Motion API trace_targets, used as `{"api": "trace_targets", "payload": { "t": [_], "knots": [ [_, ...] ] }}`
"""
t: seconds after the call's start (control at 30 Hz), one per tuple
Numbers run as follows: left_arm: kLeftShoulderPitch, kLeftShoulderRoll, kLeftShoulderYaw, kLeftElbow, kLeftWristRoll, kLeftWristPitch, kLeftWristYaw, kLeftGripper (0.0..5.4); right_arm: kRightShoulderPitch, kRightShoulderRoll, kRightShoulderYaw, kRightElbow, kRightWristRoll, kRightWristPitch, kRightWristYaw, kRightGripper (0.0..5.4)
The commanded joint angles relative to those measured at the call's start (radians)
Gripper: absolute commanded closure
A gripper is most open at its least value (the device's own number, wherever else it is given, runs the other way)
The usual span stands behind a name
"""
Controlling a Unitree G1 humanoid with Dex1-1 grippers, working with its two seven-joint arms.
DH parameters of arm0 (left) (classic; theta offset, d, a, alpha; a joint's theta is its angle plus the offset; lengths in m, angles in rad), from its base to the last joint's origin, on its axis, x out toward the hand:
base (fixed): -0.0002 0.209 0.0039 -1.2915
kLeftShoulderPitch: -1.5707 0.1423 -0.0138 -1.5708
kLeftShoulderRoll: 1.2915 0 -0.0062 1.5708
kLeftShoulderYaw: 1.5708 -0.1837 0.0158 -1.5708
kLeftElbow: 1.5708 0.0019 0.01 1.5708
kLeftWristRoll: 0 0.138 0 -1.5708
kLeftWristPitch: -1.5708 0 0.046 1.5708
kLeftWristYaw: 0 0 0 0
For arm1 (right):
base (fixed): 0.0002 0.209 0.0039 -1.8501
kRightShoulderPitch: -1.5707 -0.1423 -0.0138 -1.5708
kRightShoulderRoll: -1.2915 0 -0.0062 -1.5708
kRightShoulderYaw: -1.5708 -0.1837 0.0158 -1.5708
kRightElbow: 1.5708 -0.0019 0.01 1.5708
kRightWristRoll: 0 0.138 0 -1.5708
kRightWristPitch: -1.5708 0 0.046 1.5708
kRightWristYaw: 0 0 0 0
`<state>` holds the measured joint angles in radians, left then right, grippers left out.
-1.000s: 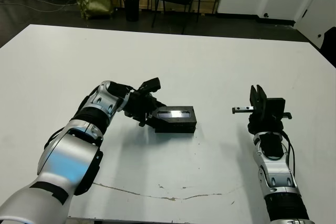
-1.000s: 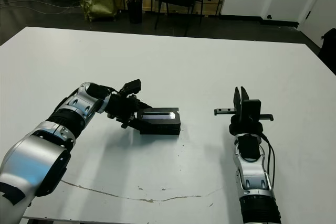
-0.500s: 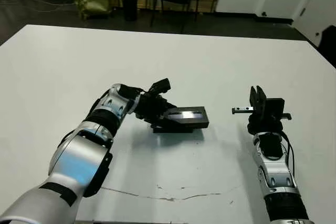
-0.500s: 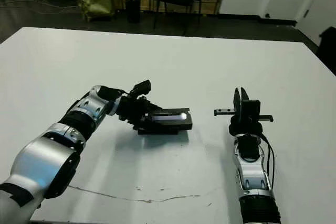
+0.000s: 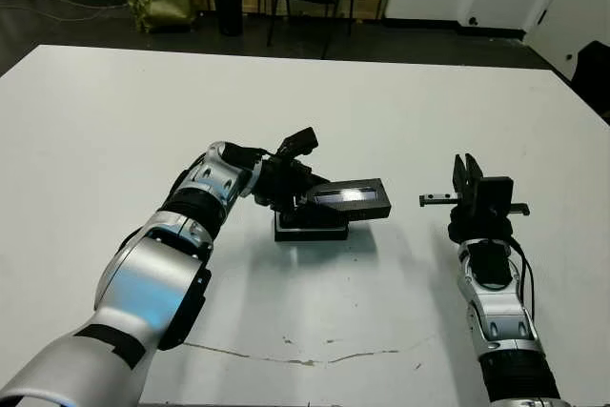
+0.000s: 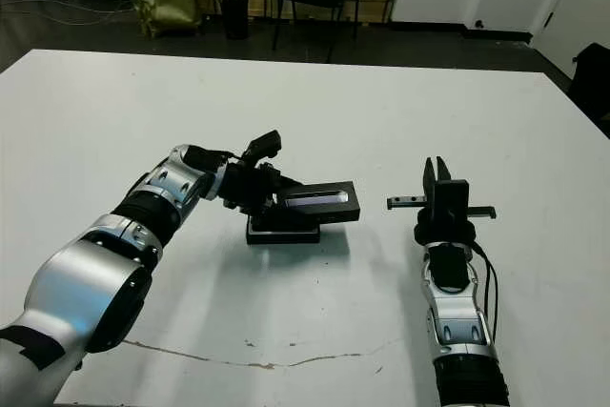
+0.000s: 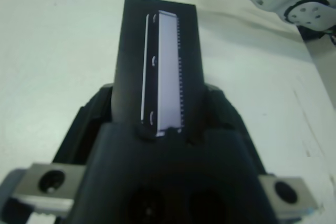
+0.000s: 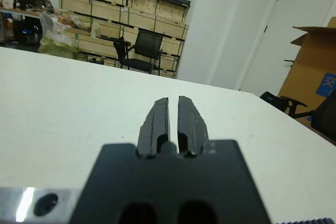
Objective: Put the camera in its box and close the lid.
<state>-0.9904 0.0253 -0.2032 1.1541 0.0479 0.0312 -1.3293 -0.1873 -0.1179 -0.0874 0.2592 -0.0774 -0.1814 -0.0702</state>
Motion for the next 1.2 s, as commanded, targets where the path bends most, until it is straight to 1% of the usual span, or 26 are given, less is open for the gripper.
{"api": "trace_targets", "payload": {
  "t": [0.03,0.13,0.27,0.33,0.4,0.53,0.57,0.77,0.87,0.93,1.03,1.1,1.17,1.2],
  "knots": [
    [-0.009,0.022,-0.006,-0.001,0.013,-0.038,-0.008,2.68,0.007,-0.006,-0.003,-0.005,-0.007,0.048,-0.007,5.40],
    [-0.036,0.050,-0.030,0.001,0.043,0.008,-0.005,2.68,0.009,-0.003,-0.003,-0.018,-0.007,0.063,-0.011,5.40],
    [-0.074,0.088,-0.040,-0.009,0.048,0.064,-0.057,2.68,0.005,-0.004,-0.004,0.009,0.004,0.023,-0.004,5.40],
    [-0.095,0.104,-0.050,-0.015,0.058,0.104,-0.074,2.68,0.008,-0.004,0.000,-0.005,-0.002,0.035,-0.007,5.40],
    [-0.106,0.117,-0.062,-0.025,0.069,0.123,-0.079,2.68,0.008,-0.001,-0.002,-0.005,0.007,0.024,-0.002,5.40],
    [-0.112,0.135,-0.084,-0.050,0.085,0.162,-0.083,2.68,0.005,-0.011,-0.001,0.022,0.002,-0.016,0.003,5.40],
    [-0.111,0.138,-0.090,-0.059,0.089,0.168,-0.081,2.68,0.005,-0.011,-0.002,0.029,0.005,-0.025,0.004,5.40],
    [-0.102,0.153,-0.125,-0.108,0.115,0.176,-0.071,2.68,0.002,-0.010,-0.002,0.031,0.002,-0.017,0.003,5.40],
    [-0.099,0.150,-0.134,-0.120,0.116,0.183,-0.075,2.68,0.006,-0.007,0.003,0.007,-0.003,0.009,0.002,5.40],
    [-0.095,0.145,-0.141,-0.129,0.116,0.178,-0.073,2.68,0.007,-0.006,0.002,0.006,0.000,0.005,0.002,5.40],
    [-0.087,0.135,-0.143,-0.133,0.107,0.173,-0.076,2.68,0.002,-0.008,-0.002,0.036,-0.003,-0.021,-0.004,5.40],
    [-0.084,0.130,-0.143,-0.130,0.103,0.183,-0.079,2.68,0.000,-0.008,-0.004,0.045,0.000,-0.018,-0.004,5.40],
    [-0.080,0.127,-0.151,-0.130,0.108,0.180,-0.078,2.68,-0.001,-0.014,-0.001,0.052,-0.007,-0.028,-0.004,5.40],
    [-0.077,0.125,-0.155,-0.133,0.111,0.178,-0.075,2.68,-0.001,-0.010,-0.004,0.052,0.003,-0.038,0.002,5.40]
  ]
}}
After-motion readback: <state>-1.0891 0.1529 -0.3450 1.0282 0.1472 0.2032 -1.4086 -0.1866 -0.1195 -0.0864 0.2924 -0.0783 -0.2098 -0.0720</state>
